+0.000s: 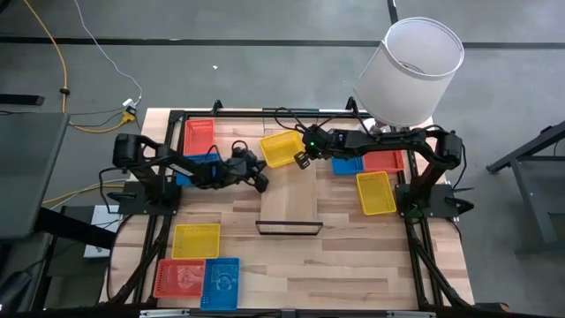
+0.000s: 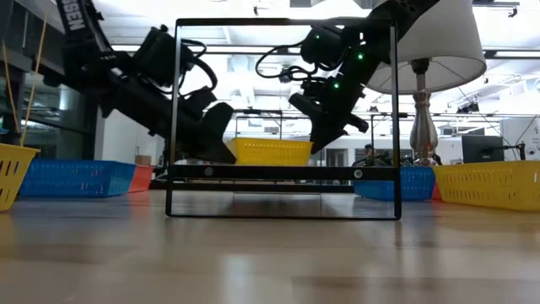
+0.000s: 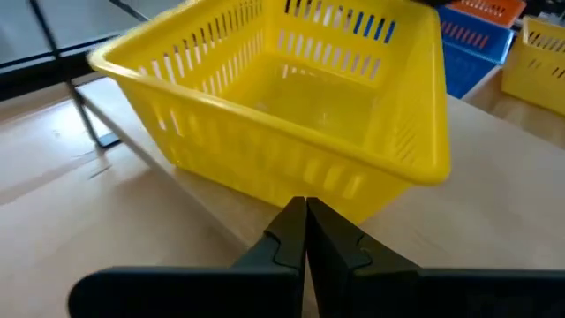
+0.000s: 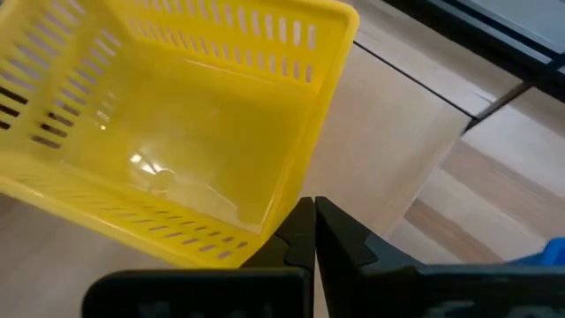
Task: Stack baskets on shelf by color
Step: Put the top left yellow bin on the shelf
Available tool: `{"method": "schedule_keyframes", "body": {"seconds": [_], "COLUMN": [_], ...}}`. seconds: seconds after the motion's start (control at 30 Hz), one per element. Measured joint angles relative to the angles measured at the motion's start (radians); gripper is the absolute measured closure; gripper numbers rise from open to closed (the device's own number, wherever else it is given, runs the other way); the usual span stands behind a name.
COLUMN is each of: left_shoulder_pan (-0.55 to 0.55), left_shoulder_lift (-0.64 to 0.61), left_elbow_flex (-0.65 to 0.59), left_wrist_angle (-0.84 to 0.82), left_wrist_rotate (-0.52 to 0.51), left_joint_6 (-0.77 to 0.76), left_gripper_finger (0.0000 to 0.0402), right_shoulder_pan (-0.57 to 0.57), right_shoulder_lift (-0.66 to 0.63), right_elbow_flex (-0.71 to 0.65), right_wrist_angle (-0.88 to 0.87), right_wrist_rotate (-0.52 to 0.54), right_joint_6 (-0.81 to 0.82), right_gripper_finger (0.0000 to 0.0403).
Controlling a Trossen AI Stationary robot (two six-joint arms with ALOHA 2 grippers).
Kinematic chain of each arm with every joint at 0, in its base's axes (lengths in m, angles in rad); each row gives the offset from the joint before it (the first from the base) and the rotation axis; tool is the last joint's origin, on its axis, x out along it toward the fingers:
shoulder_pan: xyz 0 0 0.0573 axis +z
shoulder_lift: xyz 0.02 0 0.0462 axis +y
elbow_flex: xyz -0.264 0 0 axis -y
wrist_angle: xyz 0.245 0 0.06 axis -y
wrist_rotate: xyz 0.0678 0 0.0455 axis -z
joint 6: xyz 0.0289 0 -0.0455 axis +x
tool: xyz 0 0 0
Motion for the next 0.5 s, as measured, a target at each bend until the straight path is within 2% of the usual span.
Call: {"method": "schedule_keyframes", "body": {"seconds": [0.2, 0.33, 0.5], "left_shoulder_pan": [0.002, 0.005, 0.018], "left_shoulder_lift": [0.016, 0.01, 0.008], "left_elbow_flex": [0.018, 0.019, 0.024], "left_wrist_angle": [-0.012, -0.007, -0.003], "left_wrist_rotate": [-0.008, -0.056, -0.051], "left_joint_6": [0.034, 0.064, 0.072], "left_gripper_finger": [0.0401, 0.0401, 0.0401], "right_shoulder_pan": [0.041, 0.059, 0.061], "right_shoulder_lift": [-0.001, -0.001, -0.001], "right_elbow_flex": [0.0, 0.0, 0.0], "right_wrist_angle": [-0.043, -0.068, -0.08], "right_wrist_rotate": [0.026, 0.019, 0.032], "right_joint_6": [0.021, 0.043, 0.043], "right_gripper_finger": [0.0403, 0.0403, 0.0403]}}
